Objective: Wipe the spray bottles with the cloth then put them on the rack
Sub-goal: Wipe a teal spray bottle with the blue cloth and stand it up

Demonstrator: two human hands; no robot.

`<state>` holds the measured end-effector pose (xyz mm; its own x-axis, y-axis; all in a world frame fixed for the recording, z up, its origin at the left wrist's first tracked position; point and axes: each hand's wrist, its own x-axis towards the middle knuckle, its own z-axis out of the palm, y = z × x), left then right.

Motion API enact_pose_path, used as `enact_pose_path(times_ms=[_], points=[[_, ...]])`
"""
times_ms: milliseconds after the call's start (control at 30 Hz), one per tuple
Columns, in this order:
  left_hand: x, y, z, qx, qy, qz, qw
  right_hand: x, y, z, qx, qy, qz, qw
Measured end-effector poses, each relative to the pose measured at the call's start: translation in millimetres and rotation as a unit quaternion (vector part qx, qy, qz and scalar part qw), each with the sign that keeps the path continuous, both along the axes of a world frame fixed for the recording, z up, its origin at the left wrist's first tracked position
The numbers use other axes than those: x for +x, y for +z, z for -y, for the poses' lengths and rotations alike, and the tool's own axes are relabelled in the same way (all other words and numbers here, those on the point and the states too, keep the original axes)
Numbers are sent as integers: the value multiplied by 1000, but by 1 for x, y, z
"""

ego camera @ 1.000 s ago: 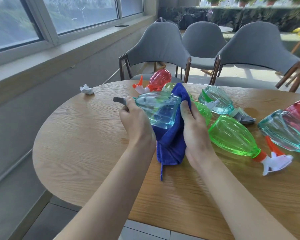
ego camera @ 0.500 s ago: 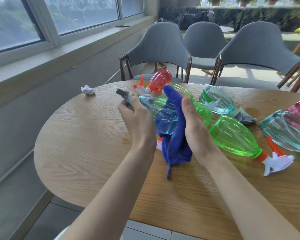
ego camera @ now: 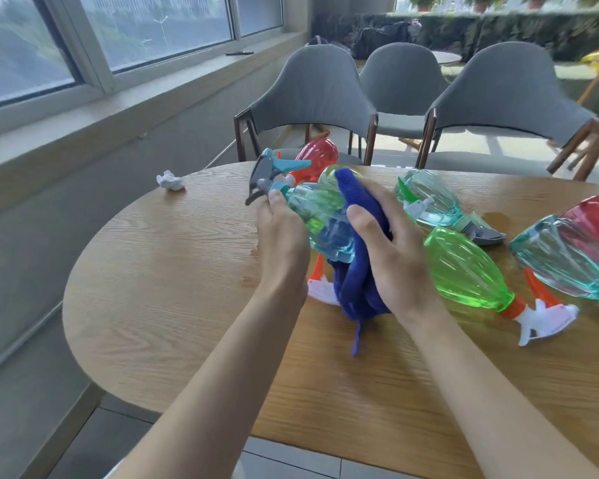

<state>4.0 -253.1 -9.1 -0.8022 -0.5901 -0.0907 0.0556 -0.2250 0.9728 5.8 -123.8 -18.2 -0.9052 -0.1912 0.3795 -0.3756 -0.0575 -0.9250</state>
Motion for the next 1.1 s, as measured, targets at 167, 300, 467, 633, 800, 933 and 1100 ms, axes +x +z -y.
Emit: enact_pose_path(times_ms=[167, 300, 467, 633, 800, 933, 1100], points=[[1, -1, 4, 81, -18, 6, 996, 11, -10, 0, 131, 5, -117, 984], [10, 6, 5, 28, -9, -44, 999, 8, -9, 5, 154, 25, -94, 983], [19, 10, -3, -62, -92, -81, 990, 1, 6, 1, -74, 117, 157, 978], [18, 15, -3, -104, -97, -93, 985, 10, 5, 1, 12, 62, 42, 997], [21, 12, -5, -131, -139, -114, 975, 7, 7, -1, 81, 15, -35, 996], [24, 10, -9, -183, -199, -132, 954, 2, 15, -7, -17, 54, 85, 995], [22, 10, -13, -167, -151, -113, 968, 10, 10, -4, 22, 18, 33, 999]])
